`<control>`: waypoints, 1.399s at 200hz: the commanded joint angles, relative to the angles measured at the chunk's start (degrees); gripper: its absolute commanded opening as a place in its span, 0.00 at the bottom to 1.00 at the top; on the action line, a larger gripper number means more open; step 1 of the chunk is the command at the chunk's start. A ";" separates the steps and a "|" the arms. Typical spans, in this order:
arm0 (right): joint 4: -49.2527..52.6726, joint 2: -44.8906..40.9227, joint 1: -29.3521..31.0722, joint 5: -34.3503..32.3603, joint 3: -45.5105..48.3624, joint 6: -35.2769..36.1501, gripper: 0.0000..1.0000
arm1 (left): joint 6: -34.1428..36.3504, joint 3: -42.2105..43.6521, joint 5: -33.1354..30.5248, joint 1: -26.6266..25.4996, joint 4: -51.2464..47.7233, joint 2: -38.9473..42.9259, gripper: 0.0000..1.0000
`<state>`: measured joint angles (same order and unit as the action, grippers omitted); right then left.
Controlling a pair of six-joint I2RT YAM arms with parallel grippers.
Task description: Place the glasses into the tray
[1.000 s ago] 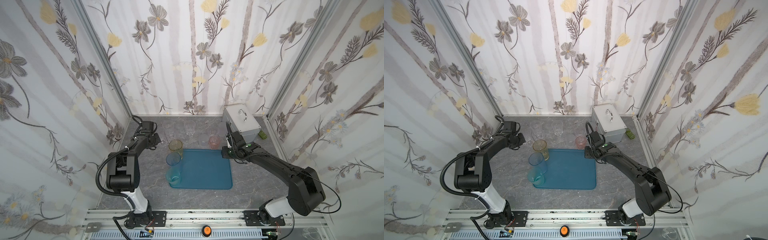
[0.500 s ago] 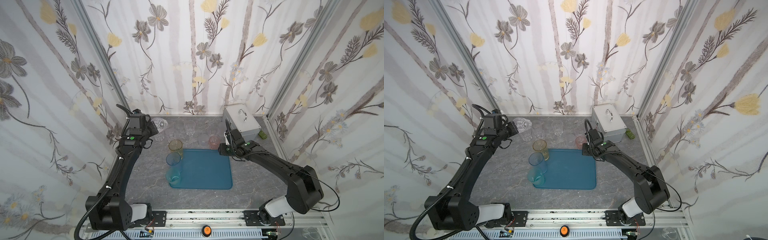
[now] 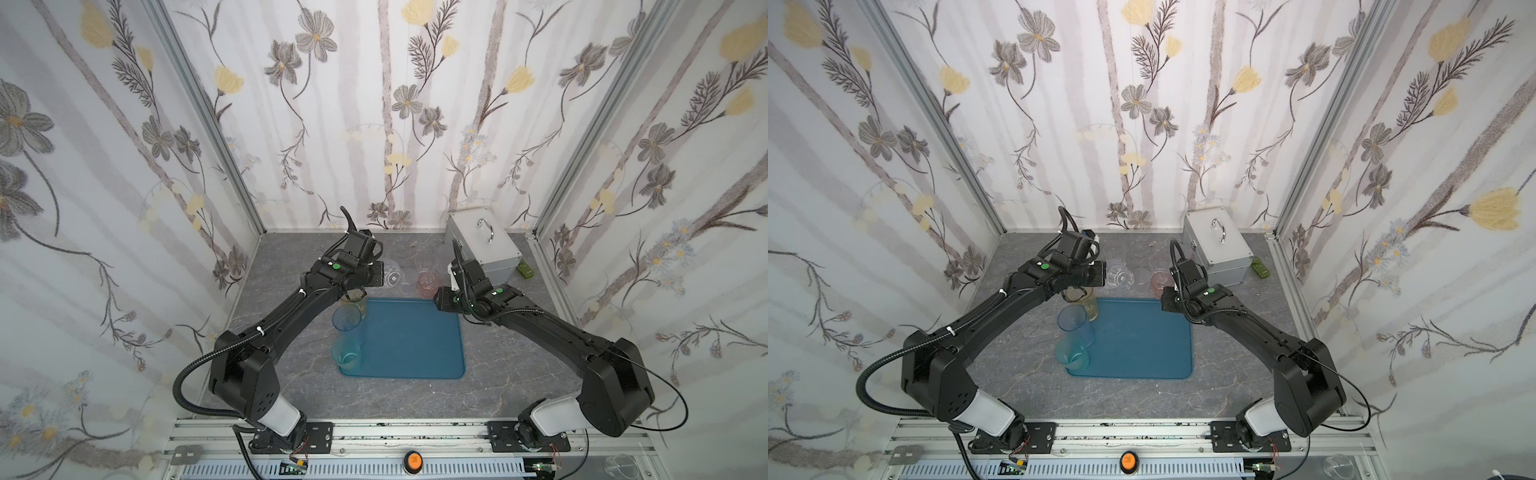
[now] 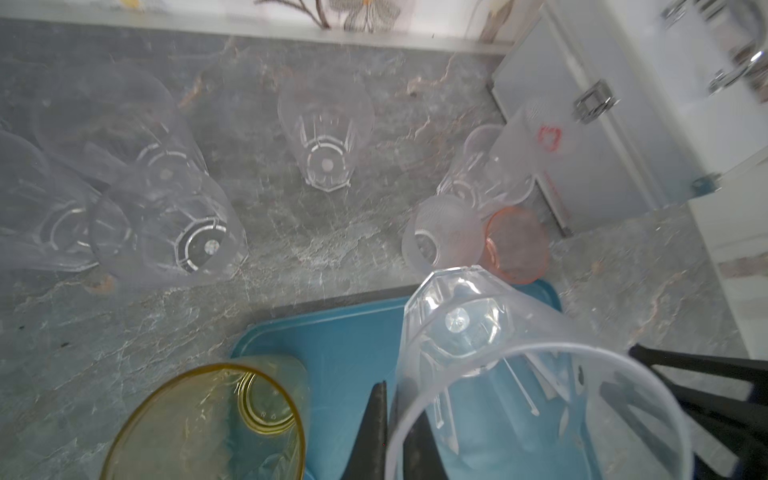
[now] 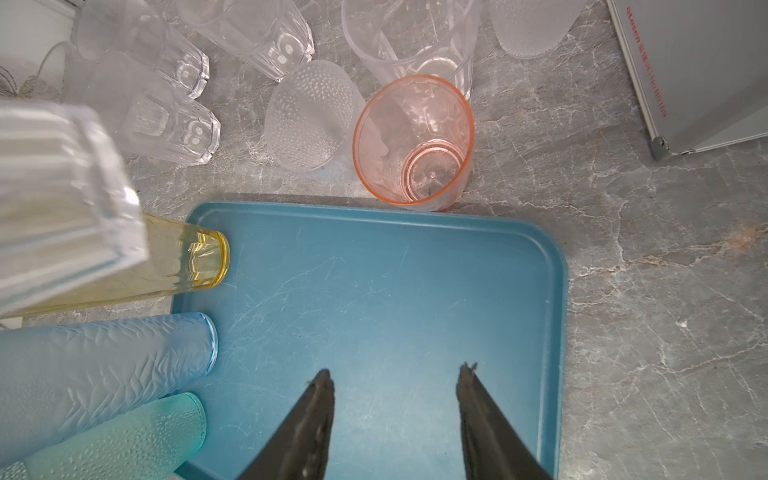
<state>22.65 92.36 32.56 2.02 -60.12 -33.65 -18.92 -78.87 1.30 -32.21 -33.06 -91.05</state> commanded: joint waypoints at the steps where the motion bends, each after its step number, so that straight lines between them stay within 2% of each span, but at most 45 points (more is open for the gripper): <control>1: -3.69 0.16 0.24 2.63 0.62 -2.17 0.49 | 2.56 0.47 -0.90 -1.31 -1.92 -1.89 0.00; 44: -3.58 1.48 1.91 3.03 -0.34 -2.43 0.49 | 3.62 0.53 -2.66 -3.19 -2.25 -7.78 0.00; 90: -5.77 3.36 5.28 2.61 2.60 -3.95 0.49 | 4.67 -0.14 -3.50 -3.47 -3.86 -12.99 0.02; 121: -7.47 5.73 8.04 2.78 2.46 -5.10 0.49 | 5.37 -0.93 -4.14 -3.81 -5.72 -14.03 0.08; 137: -8.21 7.53 8.93 2.63 2.18 -5.59 0.49 | 5.31 -2.08 -4.65 -3.78 -6.21 -13.60 0.19; 155: -9.60 8.74 9.51 2.96 2.17 -6.46 0.49 | 5.11 -3.33 -3.73 -3.83 -6.32 -12.85 0.26; 207: -13.10 11.84 10.48 4.93 1.93 -8.04 0.48 | 5.19 -7.46 -1.78 -3.75 -6.33 -9.64 0.28; 230: -14.95 13.75 11.28 5.53 0.99 -8.99 0.47 | 5.38 -8.87 -2.06 -1.95 -6.32 -6.61 0.31; 280: -16.08 19.31 12.39 6.90 -4.86 -9.16 0.46 | 6.23 -7.54 -9.70 4.57 -4.32 0.41 0.44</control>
<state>9.65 109.65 44.56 7.46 -62.22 -41.98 -13.47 -87.61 -3.38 -29.91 -39.09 -93.21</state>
